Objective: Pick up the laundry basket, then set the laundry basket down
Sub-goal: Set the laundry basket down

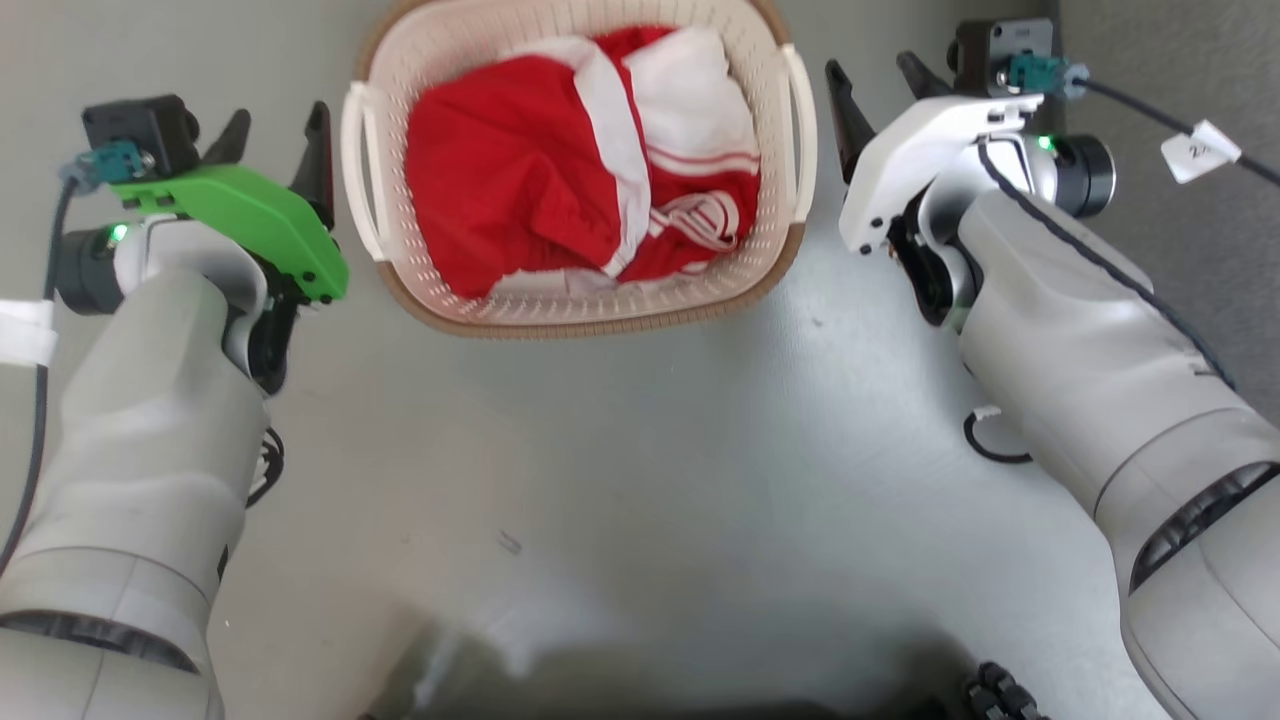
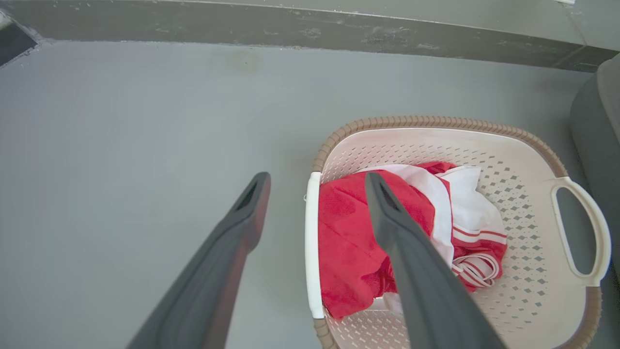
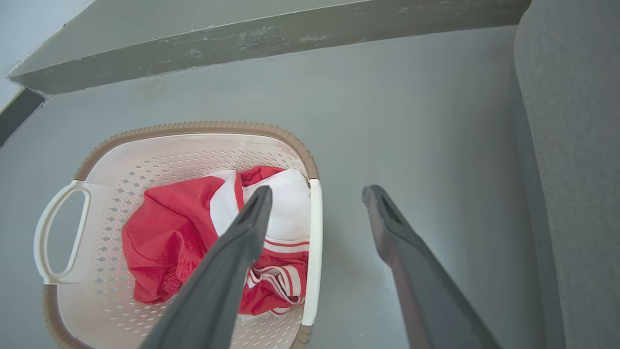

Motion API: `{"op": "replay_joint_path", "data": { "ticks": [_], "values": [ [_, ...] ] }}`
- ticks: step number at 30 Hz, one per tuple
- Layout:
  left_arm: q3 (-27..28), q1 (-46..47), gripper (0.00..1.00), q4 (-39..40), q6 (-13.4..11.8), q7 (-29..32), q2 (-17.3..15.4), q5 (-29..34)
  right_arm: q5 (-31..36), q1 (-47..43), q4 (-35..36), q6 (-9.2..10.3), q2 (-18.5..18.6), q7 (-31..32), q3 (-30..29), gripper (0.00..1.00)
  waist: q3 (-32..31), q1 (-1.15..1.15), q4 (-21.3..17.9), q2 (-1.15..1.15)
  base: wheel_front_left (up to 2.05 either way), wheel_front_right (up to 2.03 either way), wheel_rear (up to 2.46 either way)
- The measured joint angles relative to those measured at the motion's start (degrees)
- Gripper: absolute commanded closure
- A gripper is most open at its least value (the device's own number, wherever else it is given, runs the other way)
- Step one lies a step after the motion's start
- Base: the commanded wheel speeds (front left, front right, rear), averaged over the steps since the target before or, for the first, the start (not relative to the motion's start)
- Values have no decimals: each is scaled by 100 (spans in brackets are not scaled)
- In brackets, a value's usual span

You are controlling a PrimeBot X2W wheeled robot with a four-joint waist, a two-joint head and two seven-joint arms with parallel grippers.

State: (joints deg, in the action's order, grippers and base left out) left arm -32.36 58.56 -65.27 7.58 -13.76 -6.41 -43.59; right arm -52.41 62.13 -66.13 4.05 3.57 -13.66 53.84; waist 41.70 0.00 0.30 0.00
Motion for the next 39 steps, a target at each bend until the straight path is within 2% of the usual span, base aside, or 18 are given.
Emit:
{"op": "replay_joint_path", "data": {
  "ticks": [12, 22, 27, 39],
  "values": [
    [-89, -456, 0, 532, 0, -67, -144, 178, 44, -488, 90, 1, 1, -68, -132, 0, -870, 0, 43, 0, 0, 0, 0],
    [365, -827, 0, 1558, -14, -67, -386, 469, 324, -722, 809, 109, 226, -68, -552, 0, -1532, 0, 62, 0, 0, 0, 0],
    [632, -1272, 0, 2142, -200, -67, -471, 683, 583, -1104, 1289, 207, 325, -68, -805, 0, -1937, 0, 59, 0, 0, 0, 0],
    [1021, -2393, 0, 3138, -593, -67, -557, 1081, 1292, -1947, 2345, 304, 622, -68, -1424, 0, -2651, 0, -12, 0, 0, 0, 0]
  ]
}}
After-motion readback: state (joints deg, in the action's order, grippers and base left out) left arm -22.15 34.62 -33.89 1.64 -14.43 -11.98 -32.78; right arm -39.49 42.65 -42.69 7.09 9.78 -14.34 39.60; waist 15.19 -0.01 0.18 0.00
